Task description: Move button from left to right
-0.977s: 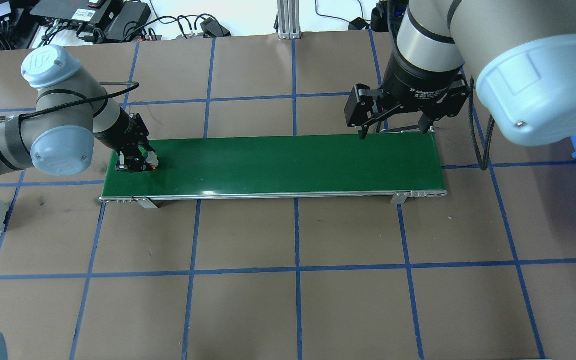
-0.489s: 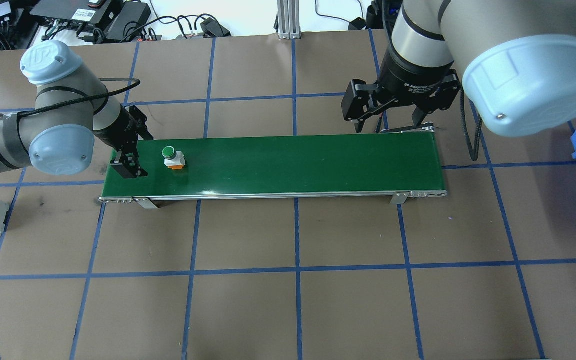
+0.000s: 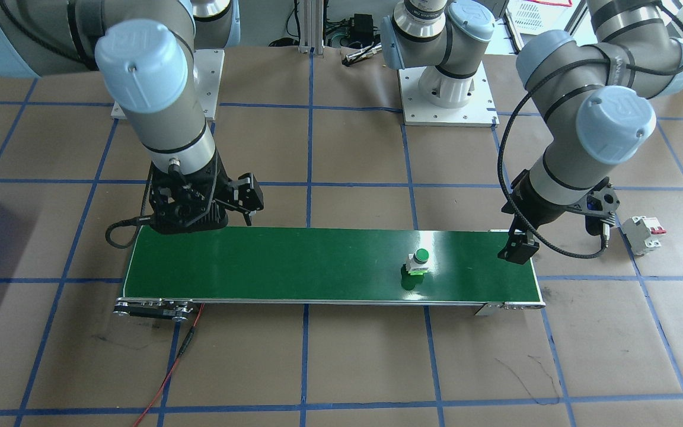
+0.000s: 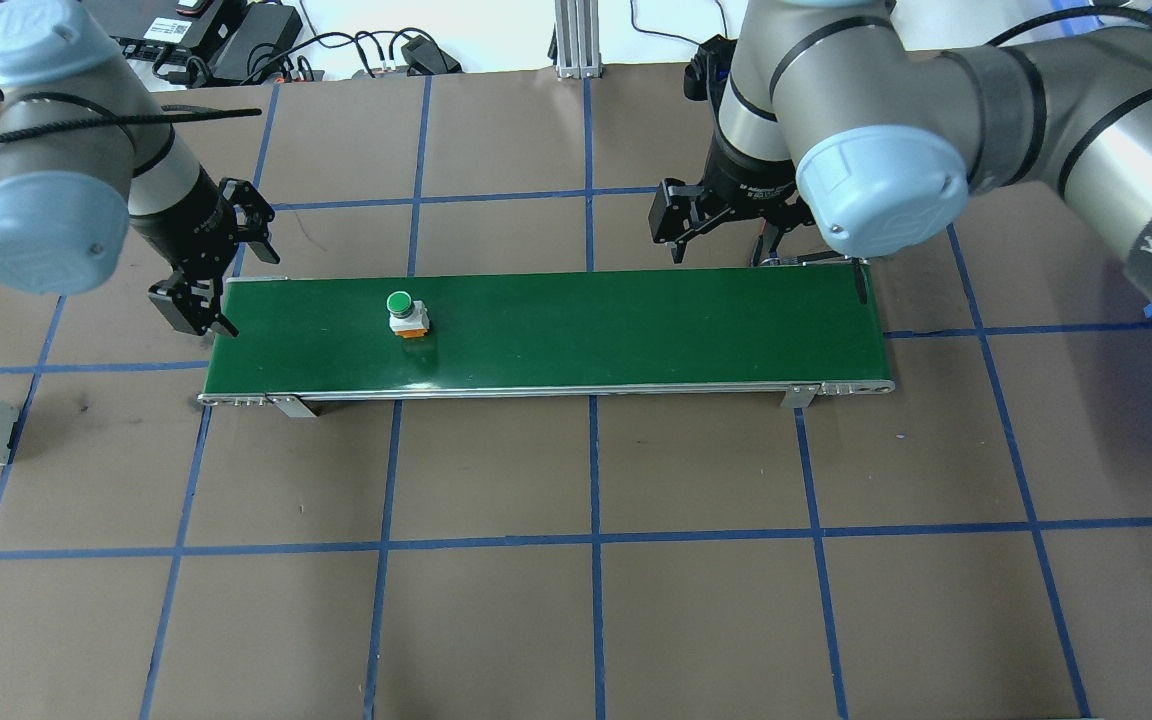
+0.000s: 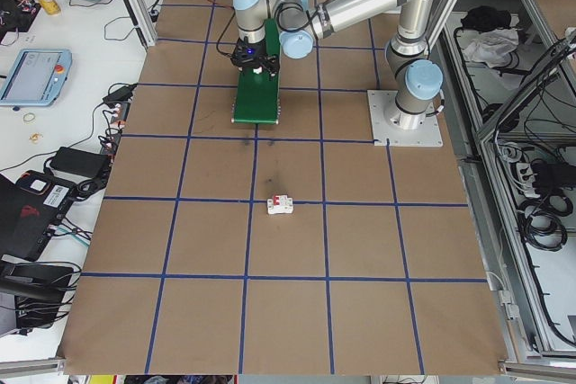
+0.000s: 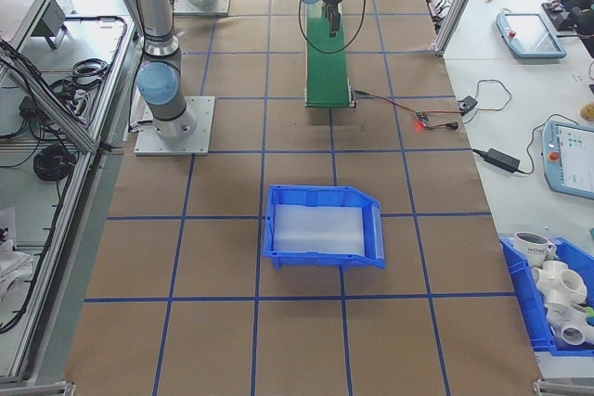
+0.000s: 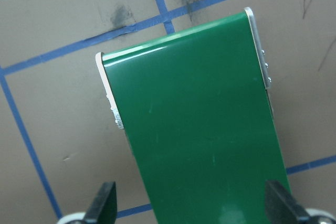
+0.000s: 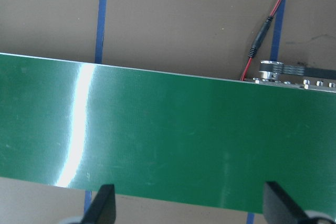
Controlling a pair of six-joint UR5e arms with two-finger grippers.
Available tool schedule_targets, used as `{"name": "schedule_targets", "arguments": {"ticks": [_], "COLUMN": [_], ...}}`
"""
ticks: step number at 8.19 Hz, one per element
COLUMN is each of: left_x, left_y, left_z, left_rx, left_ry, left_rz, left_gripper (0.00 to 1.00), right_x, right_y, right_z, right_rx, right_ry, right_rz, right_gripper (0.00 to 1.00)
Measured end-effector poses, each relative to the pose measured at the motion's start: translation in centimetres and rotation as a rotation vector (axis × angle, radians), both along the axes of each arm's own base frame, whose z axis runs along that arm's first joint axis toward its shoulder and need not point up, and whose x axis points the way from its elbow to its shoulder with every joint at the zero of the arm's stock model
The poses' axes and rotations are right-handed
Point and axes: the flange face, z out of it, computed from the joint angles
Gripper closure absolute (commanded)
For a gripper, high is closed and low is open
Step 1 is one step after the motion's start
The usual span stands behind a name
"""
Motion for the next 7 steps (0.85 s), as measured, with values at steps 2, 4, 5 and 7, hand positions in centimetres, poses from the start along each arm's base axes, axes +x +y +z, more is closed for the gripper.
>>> {"name": "schedule_targets", "arguments": {"ticks": [2, 4, 5, 7], "left_x": [0.1, -0.3, -0.7, -4.1], "left_y": [-0.5, -1.1, -1.2, -1.0], "left_z": [5.4, 9.7, 11.4, 13.6], "left_rx": [0.044, 0.024, 0.009, -0.019], "left_ry": [0.02, 0.026, 0.021, 0.011], "left_rz": [-0.279, -0.579, -0.664, -0.844], "left_gripper": [0.0, 0.0, 0.0, 0.0], "right_x": [0.2, 0.7, 0.9, 1.3], "right_y": [-0.7, -0.6, -0.7, -0.9], "right_z": [-5.0, -6.2, -6.2, -6.1], "right_rx": [0.008, 0.023, 0.024, 0.005], "right_ry": [-0.007, -0.089, -0.14, -0.193], "right_rz": [-0.005, -0.033, -0.042, -0.047], "right_gripper": [0.0, 0.01, 0.0, 0.0]}}
